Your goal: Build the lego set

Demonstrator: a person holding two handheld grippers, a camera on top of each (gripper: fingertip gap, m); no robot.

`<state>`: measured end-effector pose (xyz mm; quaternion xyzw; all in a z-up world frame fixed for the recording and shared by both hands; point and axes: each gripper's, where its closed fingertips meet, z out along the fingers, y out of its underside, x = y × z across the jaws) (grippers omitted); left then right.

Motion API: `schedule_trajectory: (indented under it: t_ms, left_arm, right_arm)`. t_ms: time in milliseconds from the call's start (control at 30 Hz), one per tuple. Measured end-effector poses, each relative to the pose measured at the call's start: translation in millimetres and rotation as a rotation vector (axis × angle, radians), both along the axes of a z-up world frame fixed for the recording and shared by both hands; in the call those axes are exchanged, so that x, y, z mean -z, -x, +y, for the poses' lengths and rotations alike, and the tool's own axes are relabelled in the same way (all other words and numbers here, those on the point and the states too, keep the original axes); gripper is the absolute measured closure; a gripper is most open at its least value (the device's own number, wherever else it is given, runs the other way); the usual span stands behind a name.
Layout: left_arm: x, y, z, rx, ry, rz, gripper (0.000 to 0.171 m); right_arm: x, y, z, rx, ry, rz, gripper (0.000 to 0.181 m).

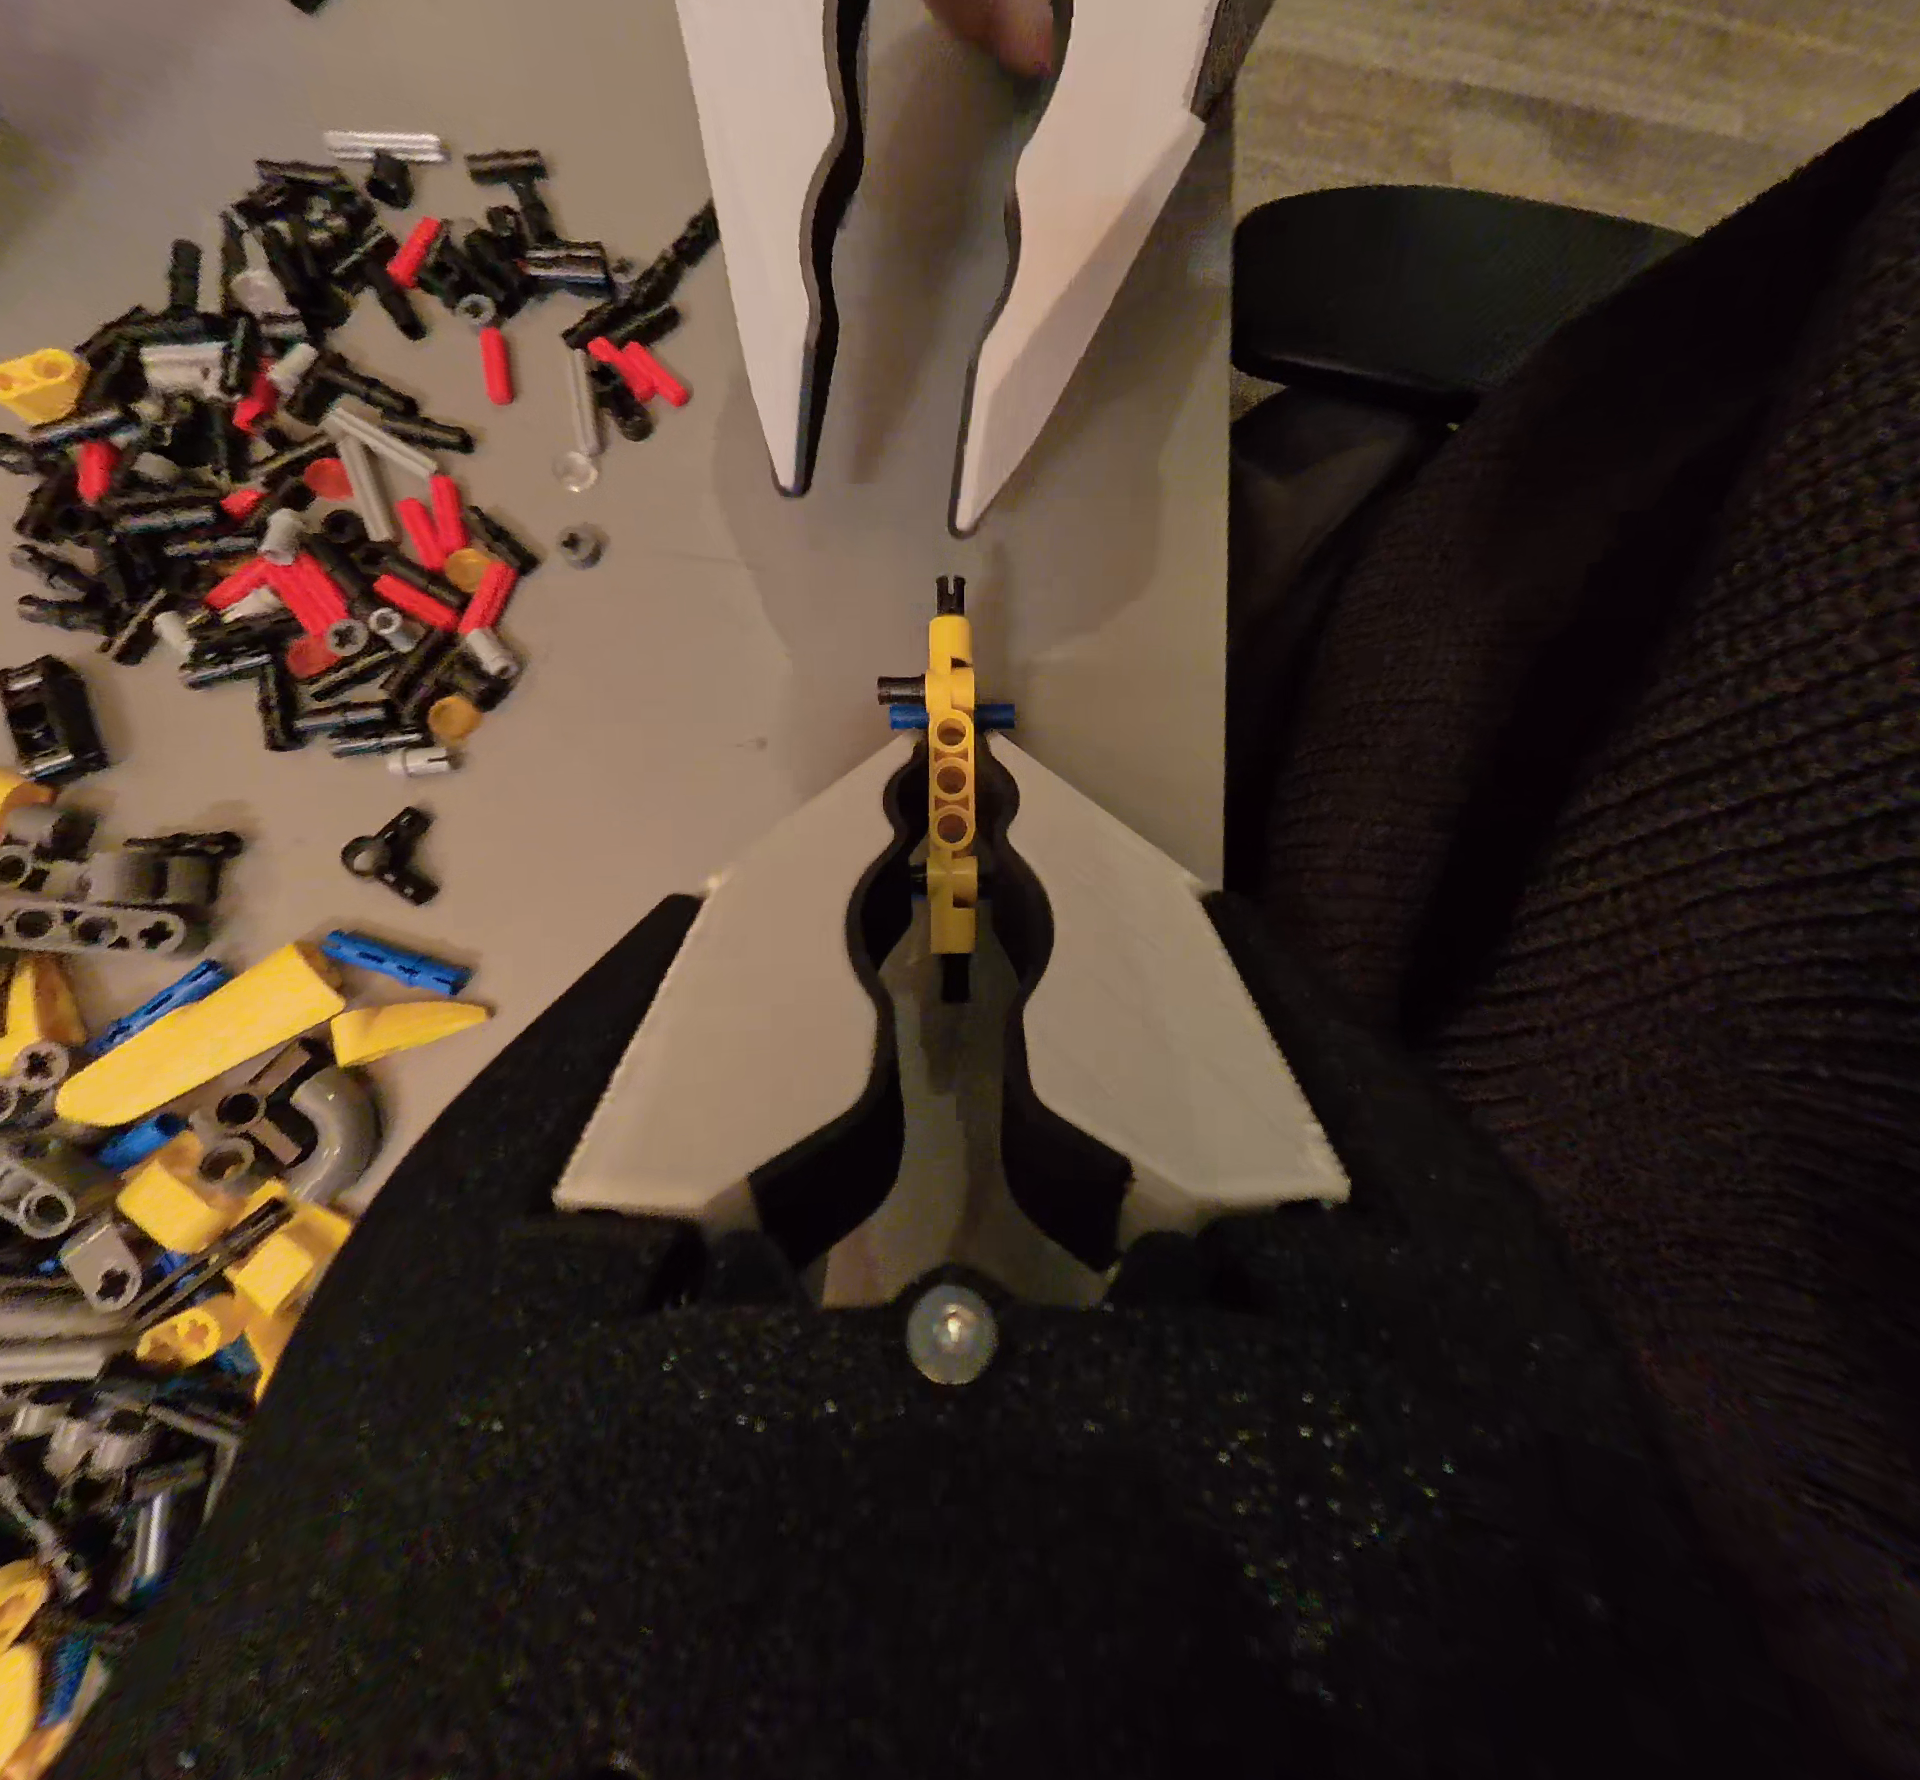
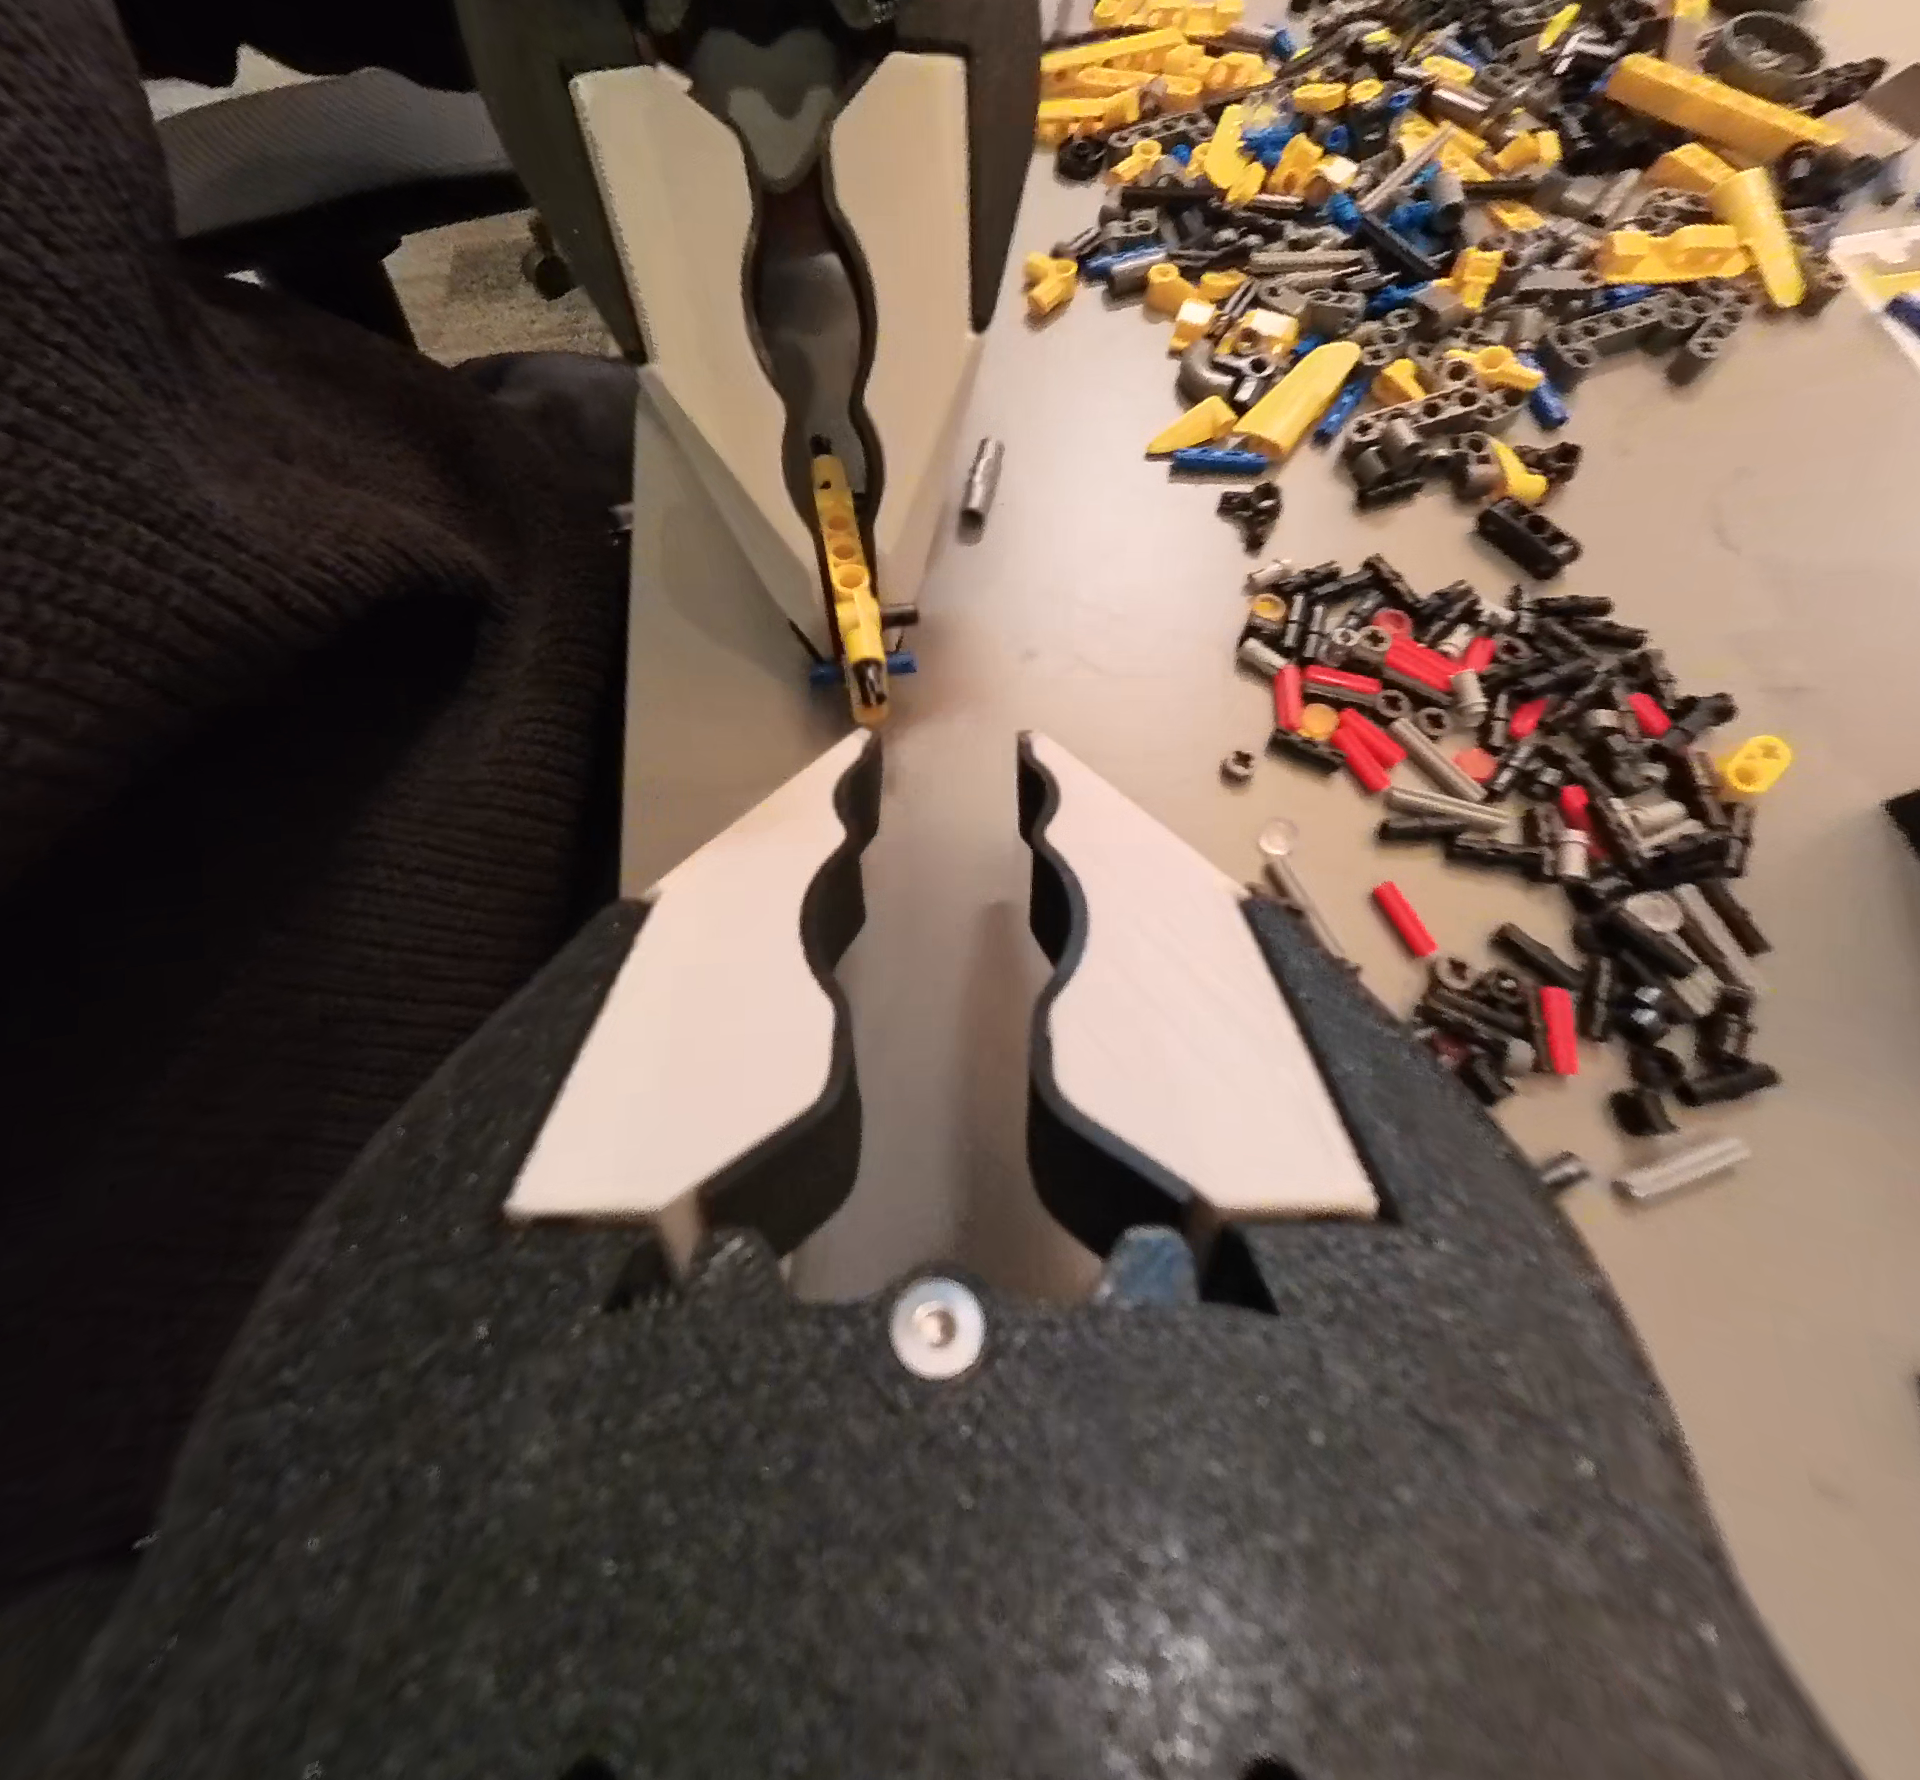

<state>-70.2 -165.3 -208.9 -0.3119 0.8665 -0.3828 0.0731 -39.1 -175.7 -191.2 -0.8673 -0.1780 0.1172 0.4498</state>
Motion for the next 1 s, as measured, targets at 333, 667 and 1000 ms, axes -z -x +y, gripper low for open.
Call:
schedule_trajectory:
  t_ms: [333,667,1000]
  left_arm:
    - [0,-9,13,-0.096,0.020,-0.003,0.165]
    - [-9,-11,15,-0.111,0.067,-0.009,0.165]
    - [-13,-9,19,-0.114,0.104,-0.004,0.165]
  right_arm:
    - [4,-55,22,0.198,0.018,-0.141,0.161]
    - [5,-98,36,0.350,0.019,-0.145,0.174]
    - [22,-107,49,0.412,0.077,-0.122,0.177]
